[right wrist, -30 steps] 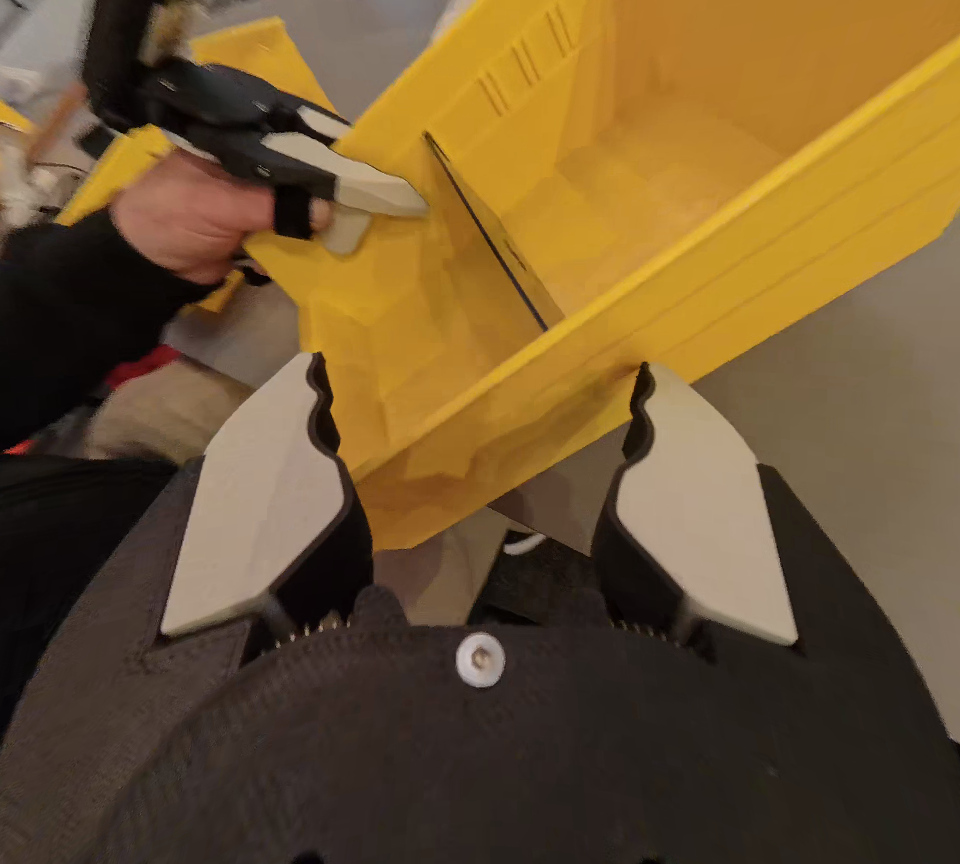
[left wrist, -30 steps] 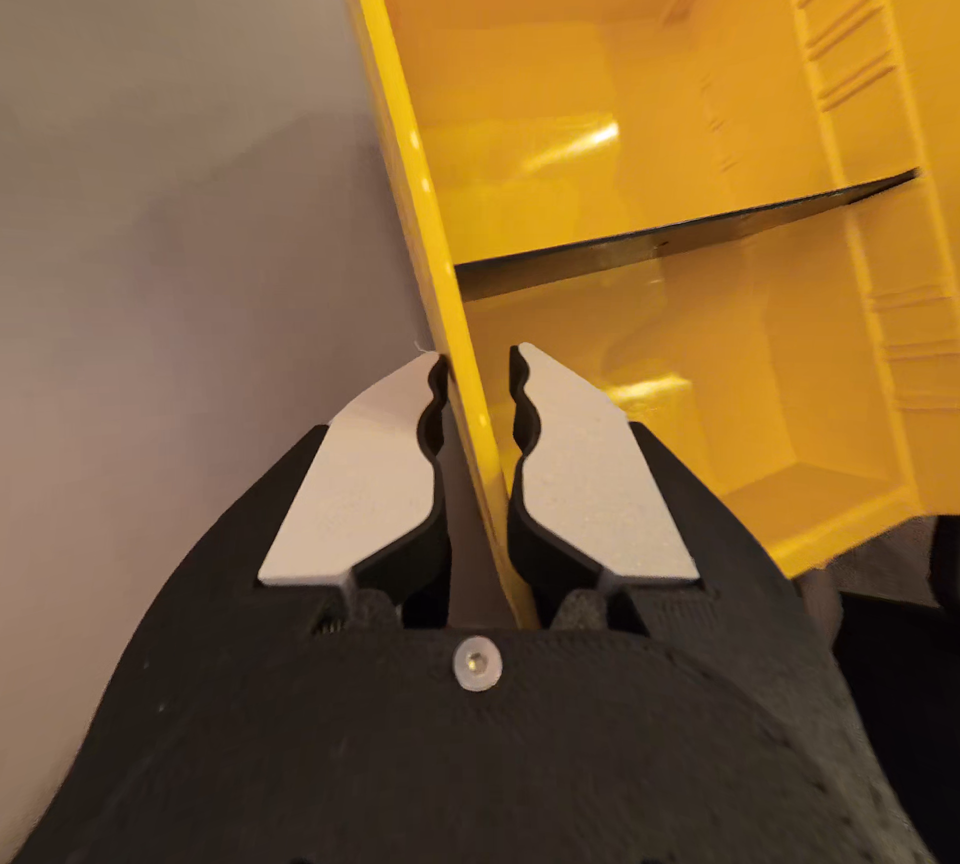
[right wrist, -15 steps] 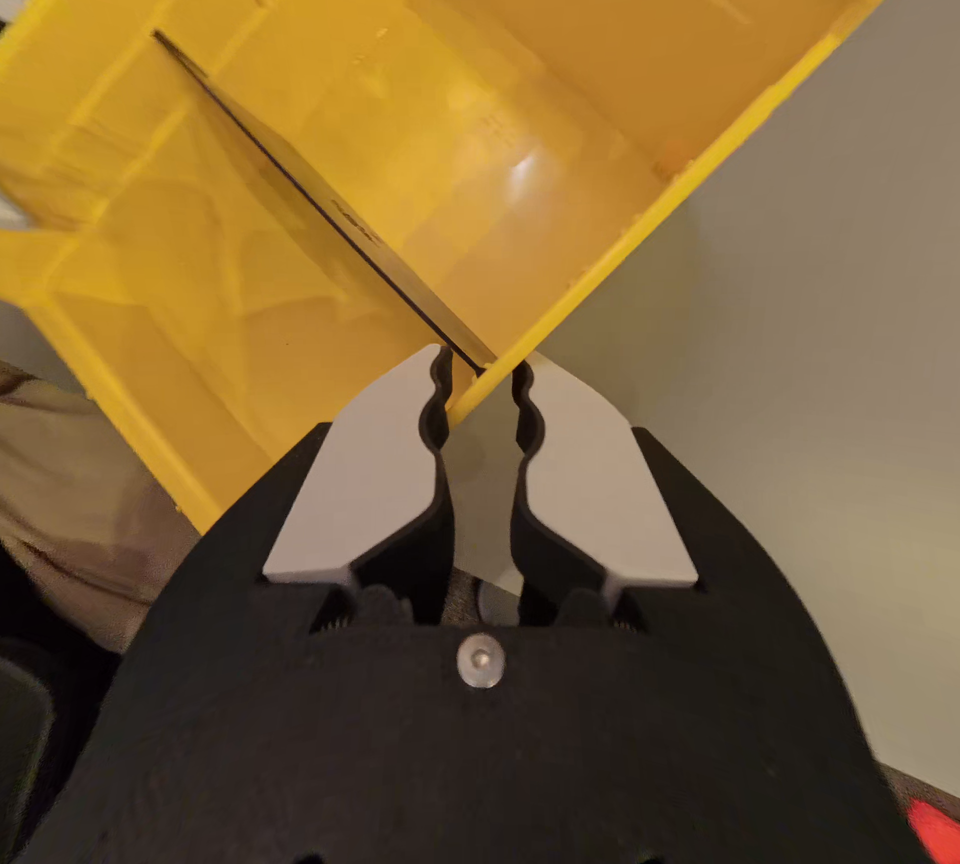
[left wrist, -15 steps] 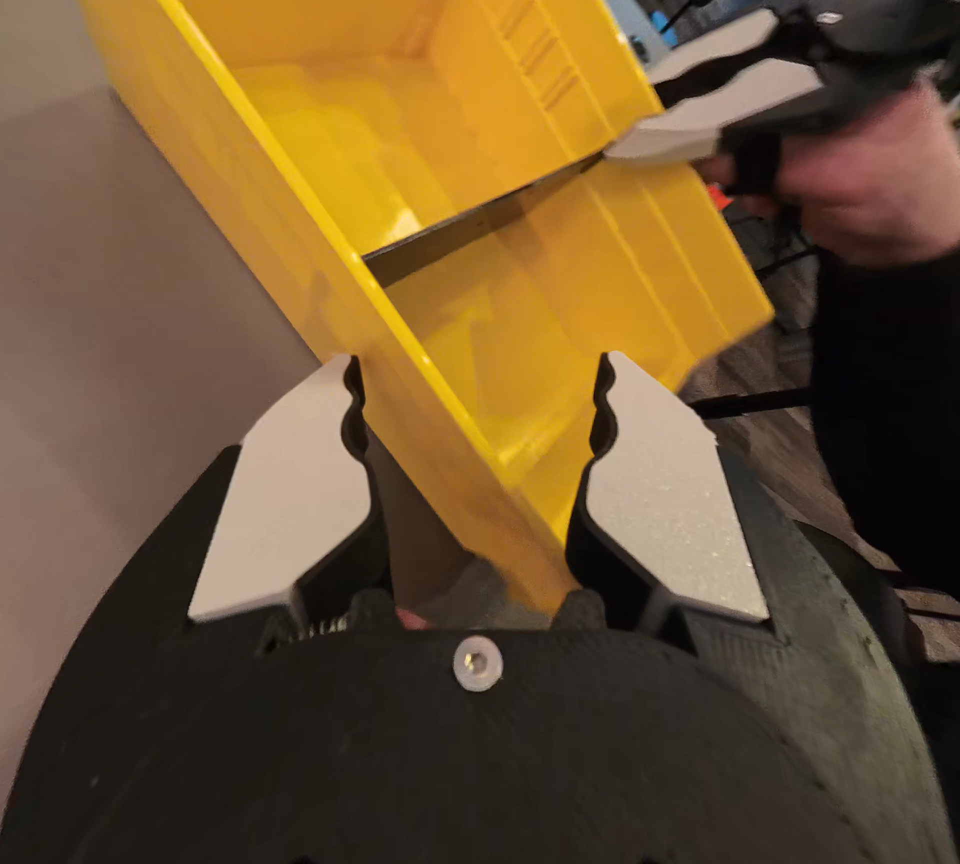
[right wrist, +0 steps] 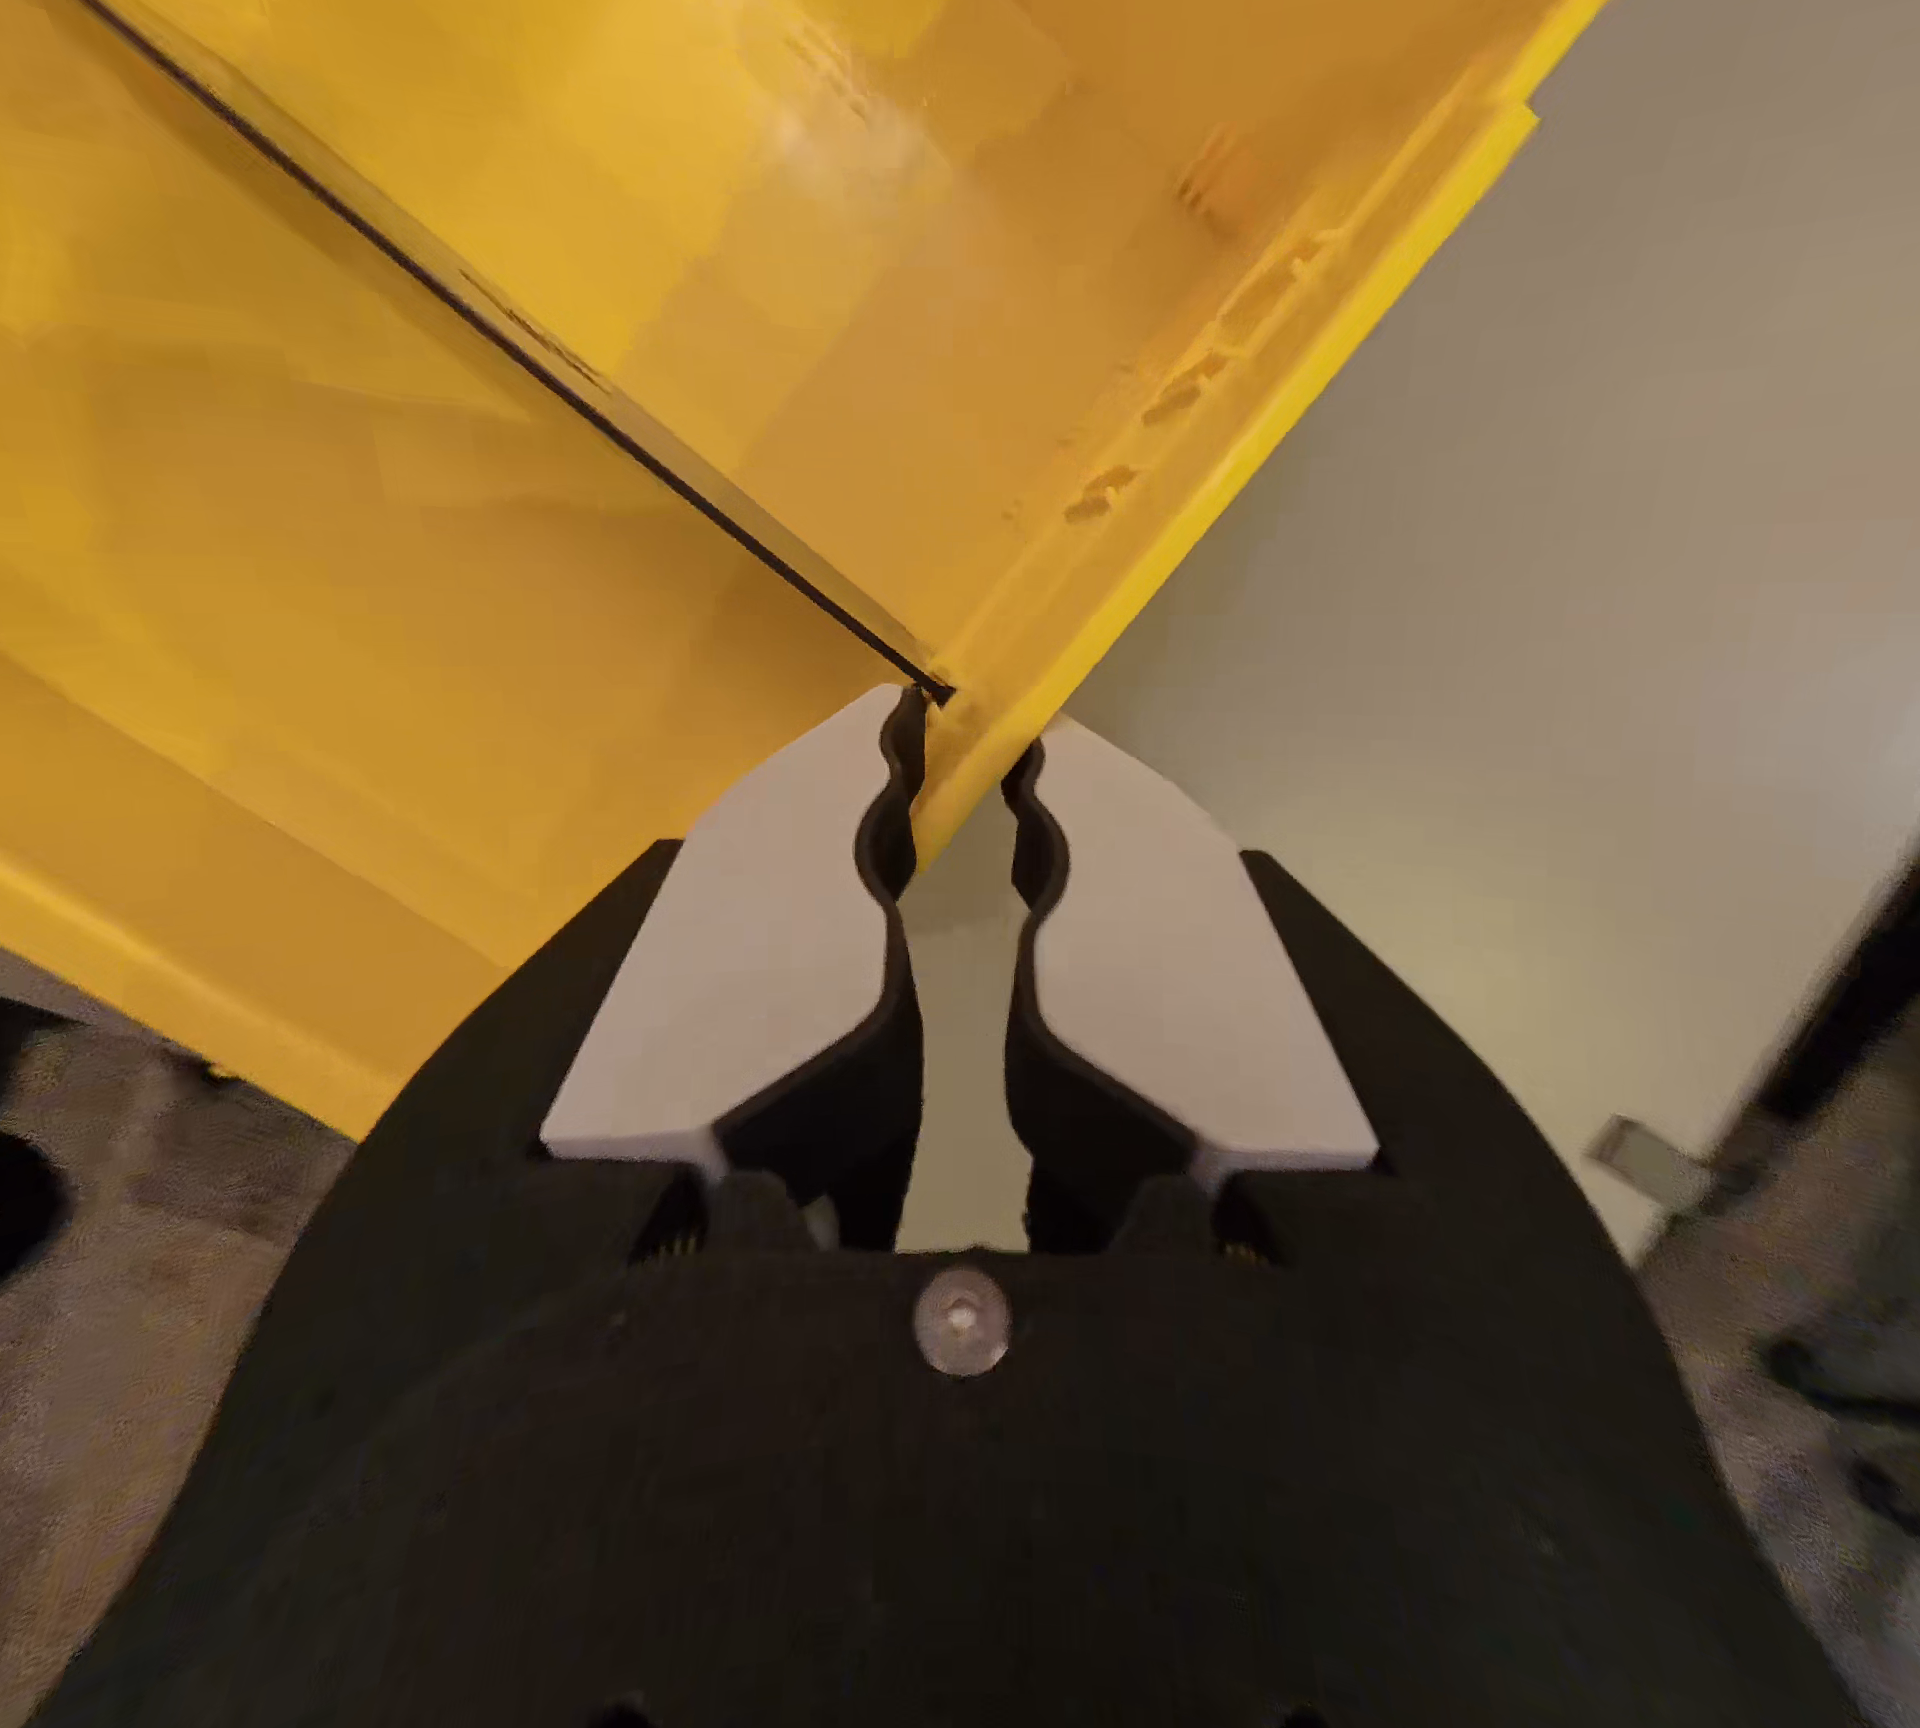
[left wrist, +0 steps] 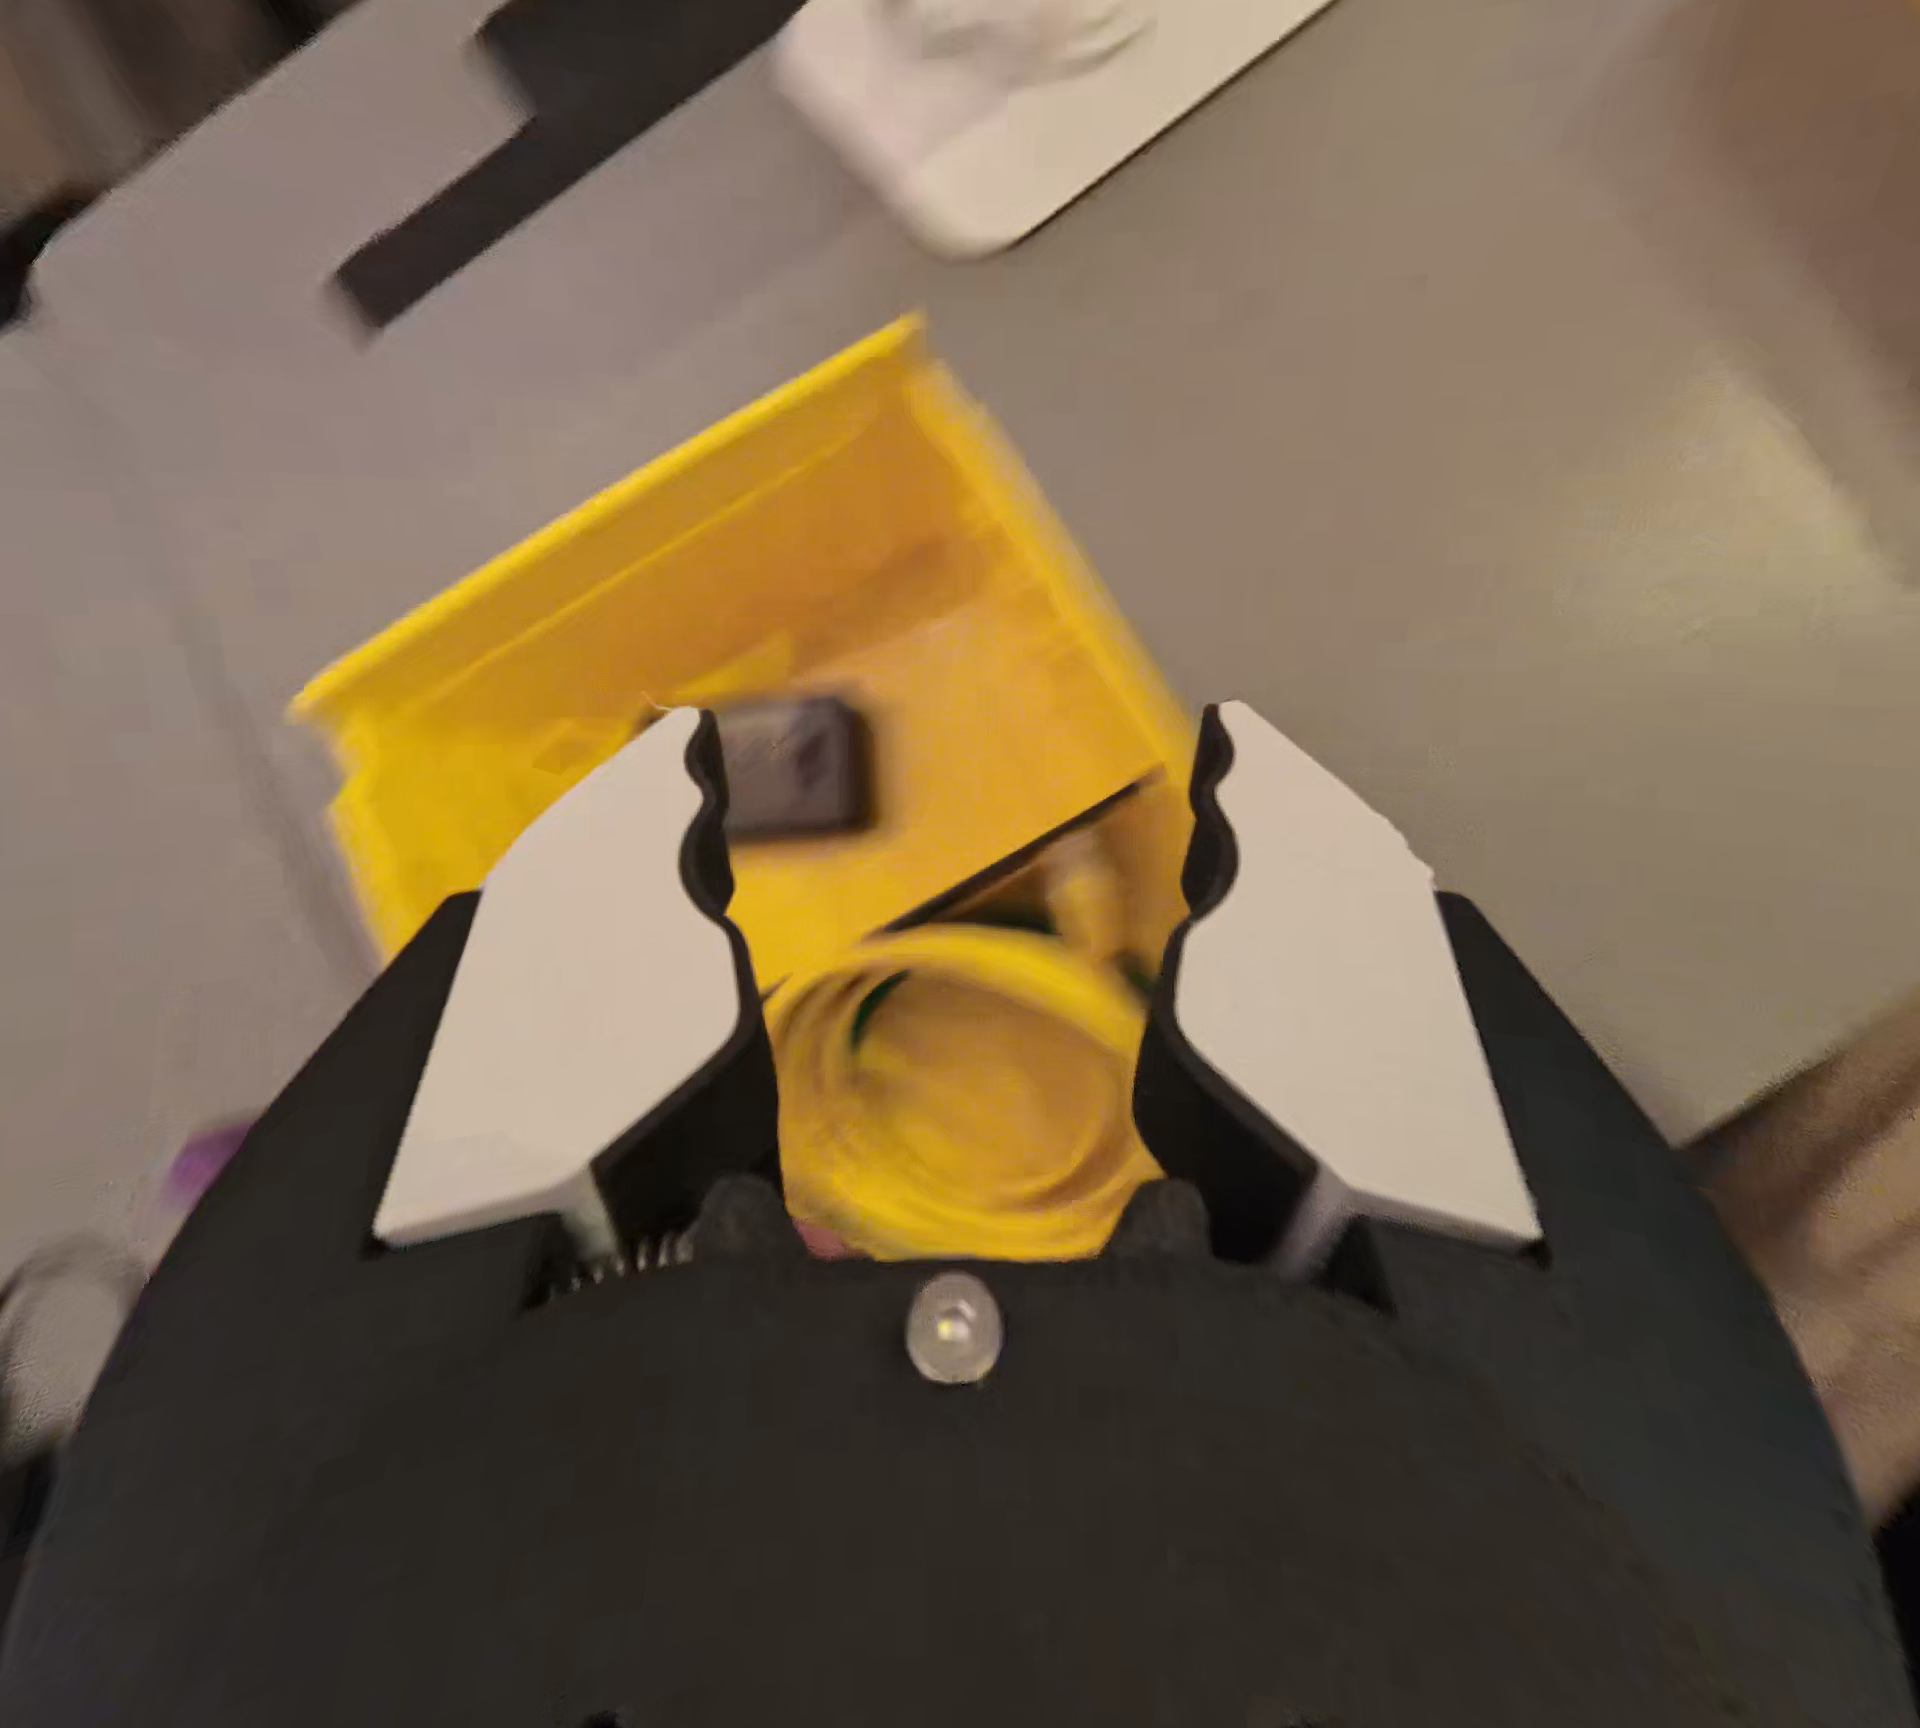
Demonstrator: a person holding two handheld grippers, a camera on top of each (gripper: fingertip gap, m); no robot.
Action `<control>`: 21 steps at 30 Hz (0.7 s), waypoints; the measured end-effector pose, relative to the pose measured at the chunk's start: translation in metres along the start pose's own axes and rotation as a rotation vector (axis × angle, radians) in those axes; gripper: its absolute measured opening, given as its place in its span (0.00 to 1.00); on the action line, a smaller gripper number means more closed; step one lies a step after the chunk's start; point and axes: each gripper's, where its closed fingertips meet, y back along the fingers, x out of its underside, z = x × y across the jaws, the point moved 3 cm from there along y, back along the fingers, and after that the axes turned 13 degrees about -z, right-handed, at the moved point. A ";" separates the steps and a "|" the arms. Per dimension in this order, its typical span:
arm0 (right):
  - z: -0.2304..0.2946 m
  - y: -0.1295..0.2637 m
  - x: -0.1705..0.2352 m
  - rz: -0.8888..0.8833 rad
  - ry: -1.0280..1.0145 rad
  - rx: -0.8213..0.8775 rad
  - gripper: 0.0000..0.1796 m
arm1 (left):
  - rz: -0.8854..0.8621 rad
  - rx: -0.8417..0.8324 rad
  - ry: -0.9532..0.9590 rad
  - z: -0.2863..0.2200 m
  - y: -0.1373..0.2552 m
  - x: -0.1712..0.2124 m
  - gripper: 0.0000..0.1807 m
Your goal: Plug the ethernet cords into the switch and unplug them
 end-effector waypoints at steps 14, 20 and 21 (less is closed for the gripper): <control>-0.049 -0.010 -0.007 0.099 0.223 0.070 0.12 | 0.332 -0.025 0.321 0.094 0.021 0.176 0.04; -0.049 0.013 -0.032 0.020 0.287 0.340 0.19 | 0.301 -0.053 0.339 0.106 0.032 0.185 0.04; -0.043 0.021 -0.040 -0.022 0.287 0.360 0.19 | 0.309 -0.053 0.327 0.108 0.035 0.187 0.04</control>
